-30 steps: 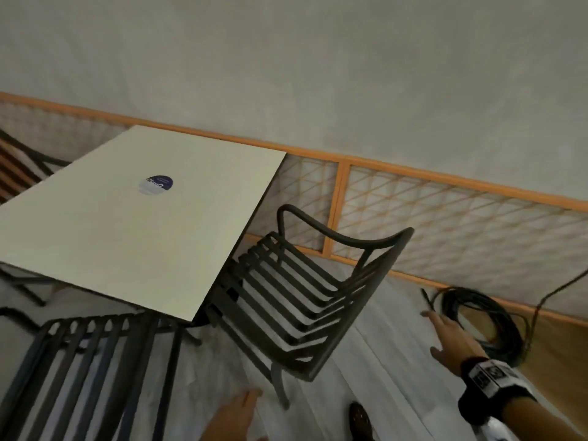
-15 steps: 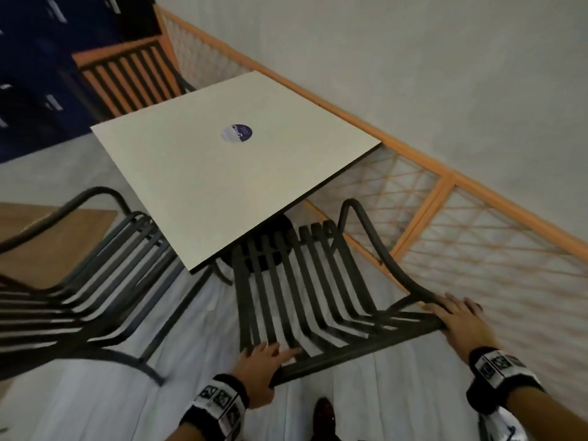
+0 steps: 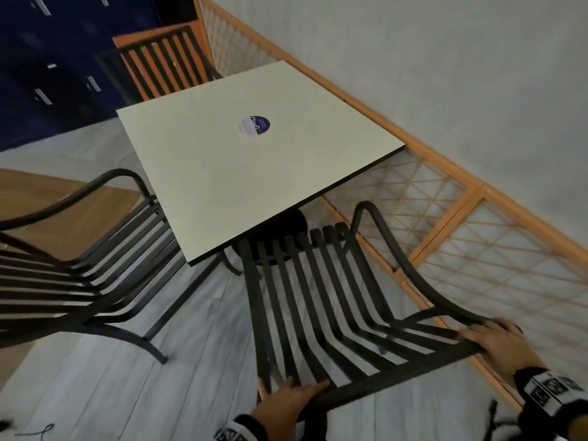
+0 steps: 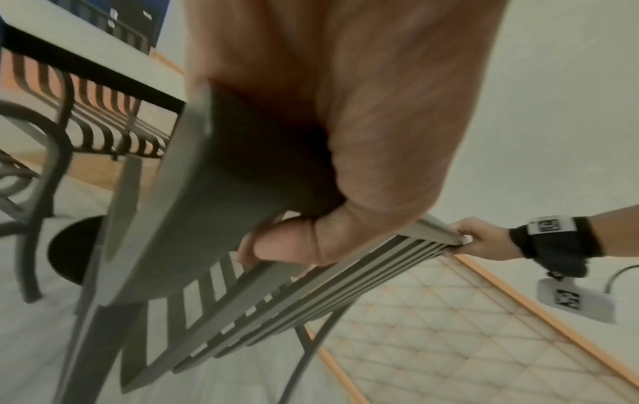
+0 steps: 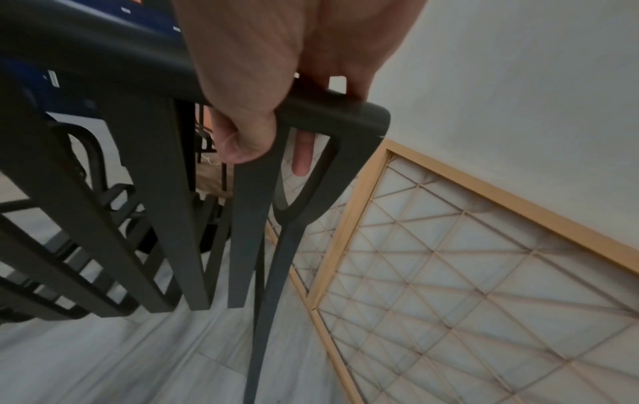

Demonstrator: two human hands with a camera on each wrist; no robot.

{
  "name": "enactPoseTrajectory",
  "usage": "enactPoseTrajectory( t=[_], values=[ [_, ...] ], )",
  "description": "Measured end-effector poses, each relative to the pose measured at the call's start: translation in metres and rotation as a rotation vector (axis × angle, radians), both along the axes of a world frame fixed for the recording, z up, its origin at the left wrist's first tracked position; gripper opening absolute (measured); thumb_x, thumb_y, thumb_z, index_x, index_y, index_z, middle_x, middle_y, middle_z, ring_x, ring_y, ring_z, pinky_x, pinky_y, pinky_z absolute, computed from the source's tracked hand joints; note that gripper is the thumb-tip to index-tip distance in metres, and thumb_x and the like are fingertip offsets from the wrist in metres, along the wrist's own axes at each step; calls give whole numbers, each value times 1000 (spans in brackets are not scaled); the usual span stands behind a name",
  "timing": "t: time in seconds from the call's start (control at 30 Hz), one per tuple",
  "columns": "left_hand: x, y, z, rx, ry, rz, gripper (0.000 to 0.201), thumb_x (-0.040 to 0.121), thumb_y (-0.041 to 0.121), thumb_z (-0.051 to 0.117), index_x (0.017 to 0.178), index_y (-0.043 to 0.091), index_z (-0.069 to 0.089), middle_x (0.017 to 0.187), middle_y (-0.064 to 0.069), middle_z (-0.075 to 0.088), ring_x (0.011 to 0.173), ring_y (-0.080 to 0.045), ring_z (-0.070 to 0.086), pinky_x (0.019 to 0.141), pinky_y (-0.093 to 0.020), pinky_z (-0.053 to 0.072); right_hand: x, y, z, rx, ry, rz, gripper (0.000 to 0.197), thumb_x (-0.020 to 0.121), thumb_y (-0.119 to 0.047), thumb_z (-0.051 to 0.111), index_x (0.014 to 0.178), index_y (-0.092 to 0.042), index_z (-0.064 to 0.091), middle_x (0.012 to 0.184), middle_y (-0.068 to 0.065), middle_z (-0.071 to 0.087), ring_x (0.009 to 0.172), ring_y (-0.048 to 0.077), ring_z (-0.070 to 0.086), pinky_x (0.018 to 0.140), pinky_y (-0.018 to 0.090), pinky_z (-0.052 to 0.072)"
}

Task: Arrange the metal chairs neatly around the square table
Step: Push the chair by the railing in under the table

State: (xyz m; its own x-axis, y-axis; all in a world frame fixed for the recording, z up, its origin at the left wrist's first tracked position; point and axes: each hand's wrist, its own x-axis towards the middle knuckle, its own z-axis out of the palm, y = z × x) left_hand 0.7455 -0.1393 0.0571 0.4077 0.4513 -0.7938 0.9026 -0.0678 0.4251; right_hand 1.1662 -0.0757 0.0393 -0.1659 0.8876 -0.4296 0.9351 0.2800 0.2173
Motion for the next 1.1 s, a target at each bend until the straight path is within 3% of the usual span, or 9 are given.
enactPoseTrajectory(
  t=[0.13,0.33,0.47,0.57,0.67,0.73,0.83,0.93,1.1],
  values=[
    [44,5,-1,-171,65,20,48,93,59,26,138,55,11,160,3,0,147,-26,-5,110,-67,-14,23,13,4,6,-9,-21,67,40,-2,86,75,-52,59,79,-21,71,78,17,67,83,56,46],
    [73,17,-4,-205,47,78,45,95,54,27,137,56,10,160,10,3,147,-24,-3,104,-74,-16,32,56,3,46,28,-130,53,75,-4,63,98,-51,60,113,-16,65,124,18,46,111,51,-4],
    [85,34,-2,-276,78,174,47,89,66,25,135,59,14,160,6,1,147,-25,-5,105,-71,-18,29,85,10,14,-4,-142,46,82,-13,56,108,-50,55,125,-15,57,133,16,34,91,37,-43],
    [92,49,15,-329,92,260,87,61,89,7,139,53,15,160,4,3,147,-26,-6,108,-65,-19,26,102,16,-18,14,-181,47,83,-12,54,106,-53,53,127,-19,55,133,15,32,104,49,-30],
    [94,64,37,-354,126,331,134,22,87,-1,145,37,16,161,1,0,147,-26,-8,113,-59,-16,19,116,21,-49,4,-192,44,86,-14,51,107,-52,54,128,-22,53,135,15,29,111,57,-11],
    [98,73,42,-375,144,371,117,48,93,1,146,32,15,160,-4,-3,147,-28,-8,116,-56,-12,17,125,22,-45,25,-193,39,87,-18,53,105,-52,54,127,-23,53,136,16,27,111,57,-9],
    [101,85,37,-360,156,379,117,49,95,3,146,31,13,160,-4,0,147,-28,-5,117,-57,-10,18,142,20,-2,64,-204,35,86,-20,55,102,-52,56,131,-18,52,138,19,22,112,56,-8],
    [101,89,16,-206,67,289,55,90,65,24,141,50,11,158,7,18,147,-25,6,110,-69,-11,19,164,17,15,-37,-156,38,90,-22,50,111,-54,51,144,-10,41,140,24,15,113,54,0],
    [85,101,5,-5,-119,185,84,83,-1,47,143,42,6,152,0,29,141,-26,23,113,-67,8,18,208,9,7,-73,-164,36,93,-28,45,118,-54,47,150,-3,32,141,33,10,115,53,2]
  ],
)
